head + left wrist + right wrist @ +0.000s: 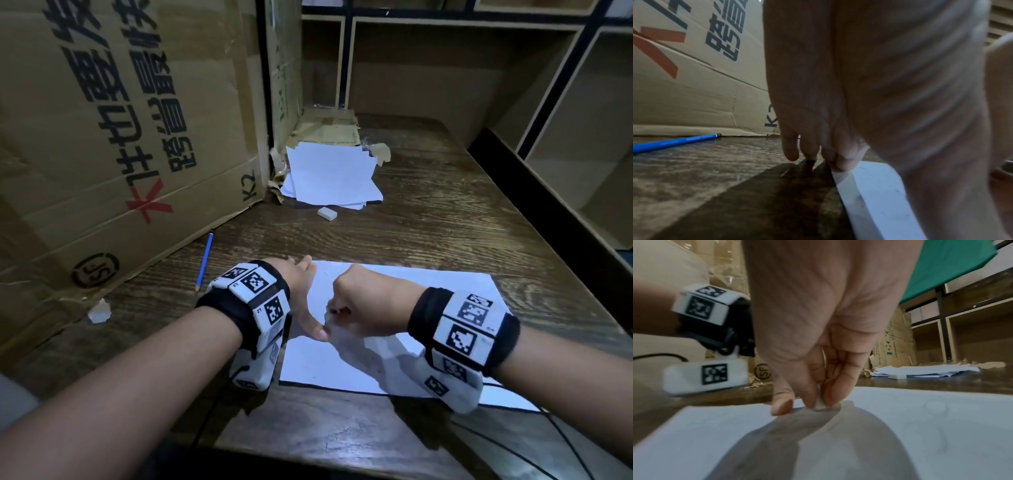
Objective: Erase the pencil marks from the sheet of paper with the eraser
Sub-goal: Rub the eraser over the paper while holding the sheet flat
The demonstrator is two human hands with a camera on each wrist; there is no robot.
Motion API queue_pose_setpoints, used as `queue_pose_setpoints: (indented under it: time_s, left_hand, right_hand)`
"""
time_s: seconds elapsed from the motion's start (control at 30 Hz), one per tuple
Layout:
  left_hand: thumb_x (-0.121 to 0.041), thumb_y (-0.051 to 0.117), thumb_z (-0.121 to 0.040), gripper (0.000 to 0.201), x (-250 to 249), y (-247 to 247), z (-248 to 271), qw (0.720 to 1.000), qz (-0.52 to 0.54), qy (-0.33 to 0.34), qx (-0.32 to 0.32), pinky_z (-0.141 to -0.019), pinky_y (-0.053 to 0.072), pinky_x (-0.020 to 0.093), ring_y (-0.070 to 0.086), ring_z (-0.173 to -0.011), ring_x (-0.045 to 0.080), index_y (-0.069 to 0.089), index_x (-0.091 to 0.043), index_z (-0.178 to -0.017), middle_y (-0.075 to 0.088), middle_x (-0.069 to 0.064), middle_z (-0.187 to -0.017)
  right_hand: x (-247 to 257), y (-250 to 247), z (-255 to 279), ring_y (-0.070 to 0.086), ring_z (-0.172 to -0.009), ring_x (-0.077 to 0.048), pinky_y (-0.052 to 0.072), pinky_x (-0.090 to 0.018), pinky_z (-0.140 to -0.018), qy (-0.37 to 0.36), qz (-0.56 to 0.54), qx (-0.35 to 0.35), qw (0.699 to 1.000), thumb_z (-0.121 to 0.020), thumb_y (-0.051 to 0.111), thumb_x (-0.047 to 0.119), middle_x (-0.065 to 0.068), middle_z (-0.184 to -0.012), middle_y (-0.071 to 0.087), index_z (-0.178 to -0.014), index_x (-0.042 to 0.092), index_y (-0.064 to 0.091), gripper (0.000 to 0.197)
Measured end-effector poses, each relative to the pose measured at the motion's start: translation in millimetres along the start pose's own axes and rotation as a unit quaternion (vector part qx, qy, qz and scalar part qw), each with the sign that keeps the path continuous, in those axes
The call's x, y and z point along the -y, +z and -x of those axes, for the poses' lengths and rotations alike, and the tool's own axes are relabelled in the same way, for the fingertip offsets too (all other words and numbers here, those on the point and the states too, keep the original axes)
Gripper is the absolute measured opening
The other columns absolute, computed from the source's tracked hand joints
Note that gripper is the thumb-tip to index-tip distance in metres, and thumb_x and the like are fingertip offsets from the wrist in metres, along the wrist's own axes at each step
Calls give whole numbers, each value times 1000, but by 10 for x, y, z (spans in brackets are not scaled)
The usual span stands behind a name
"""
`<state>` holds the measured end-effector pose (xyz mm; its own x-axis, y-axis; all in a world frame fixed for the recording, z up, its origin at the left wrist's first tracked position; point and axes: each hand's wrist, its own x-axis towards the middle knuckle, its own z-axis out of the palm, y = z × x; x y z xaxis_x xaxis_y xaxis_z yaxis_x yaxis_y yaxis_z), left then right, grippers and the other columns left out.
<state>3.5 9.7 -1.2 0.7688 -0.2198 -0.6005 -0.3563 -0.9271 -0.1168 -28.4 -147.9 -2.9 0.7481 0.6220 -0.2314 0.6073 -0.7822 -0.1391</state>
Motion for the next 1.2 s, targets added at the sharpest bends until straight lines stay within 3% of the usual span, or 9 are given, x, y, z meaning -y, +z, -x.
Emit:
queue_pose_setpoints:
  time_s: [0.2, 0.3, 0.4, 0.57, 0.7, 0.8, 0.9, 1.07, 1.2]
  left_hand:
    - [-85, 61, -67, 143, 45, -3, -16, 1000, -5, 5, 6, -121, 16, 44, -8, -154, 25, -19, -8, -156, -24, 1, -165]
    - [-83, 64, -68, 142, 60, 9, -5, 1000, 9, 7, 3, -123, 13, 45, -9, -154, 25, -20, -9, -156, -24, 1, -165]
    - [-82, 65, -67, 143, 66, -5, -16, 1000, 15, 12, 3, -123, 12, 45, -9, -154, 25, -19, -9, -156, -24, 1, -165]
    - [-83, 64, -67, 143, 19, -34, -6, 1000, -1, -1, 7, -122, 16, 46, -7, -154, 25, -19, -9, -156, -23, 0, -165]
    - [-83, 65, -67, 143, 18, -48, 5, 1000, 3, -2, 14, -122, 17, 48, -7, -154, 25, -19, -9, -156, -23, 1, -165]
    - [-84, 64, -67, 142, 30, -19, 4, 1000, 2, -1, 4, -123, 17, 46, -7, -154, 24, -18, -9, -156, -22, 0, -165]
    - [-84, 63, -68, 142, 41, -5, -12, 1000, 0, 5, -1, -122, 14, 43, -8, -154, 23, -20, -10, -156, -23, 0, -165]
    - [-84, 63, -68, 143, 31, -24, -36, 1000, 0, -2, 10, -122, 12, 43, -10, -154, 23, -22, -10, -155, -26, 0, -164]
    - [-84, 64, -67, 144, 43, -4, -37, 1000, 9, 2, 5, -121, 14, 43, -10, -154, 24, -21, -9, -155, -24, 1, -165]
  right_hand:
    - [-219, -108, -234, 62, -72, -36, 57, -44, -69, 38, 14, -43, 998, -94, 53, 23, -8, -62, 52, -74, 1, 67, 33]
    - [-98, -39, -47, 55, -69, -29, 51, -36, -68, 21, 29, -9, 999, -97, 49, 26, -6, -68, 51, -79, 6, 68, 33]
    - [-32, 0, 241, 51, -65, -26, 48, -38, -64, -18, 10, 9, 1000, -95, 51, 26, -3, -65, 52, -64, 17, 55, 33]
    - [-220, -133, 73, 46, -58, -23, 53, -38, -62, -8, 3, -21, 1000, -88, 58, 18, -1, -55, 54, -62, 10, 59, 27]
    - [-303, -115, -132, 61, -68, -34, 58, -46, -67, 57, 6, -44, 997, -91, 54, 17, -10, -64, 57, -68, 2, 63, 28]
    - [-176, -50, -7, 64, -76, -33, 58, -43, -73, 60, 18, -17, 998, -96, 51, 25, -7, -75, 57, -78, 8, 69, 30]
    - [-64, -7, 254, 60, -74, -27, 56, -41, -70, 23, 8, 17, 1000, -96, 54, 26, 0, -72, 52, -61, 22, 52, 35]
    - [-207, -174, 72, 61, -67, -27, 56, -36, -65, 22, 28, 10, 999, -90, 55, 21, -7, -69, 68, -75, 8, 70, 25]
    - [-333, -160, -164, 64, -71, -34, 60, -42, -68, 75, 11, -40, 996, -89, 52, 15, -7, -65, 55, -71, 5, 65, 24]
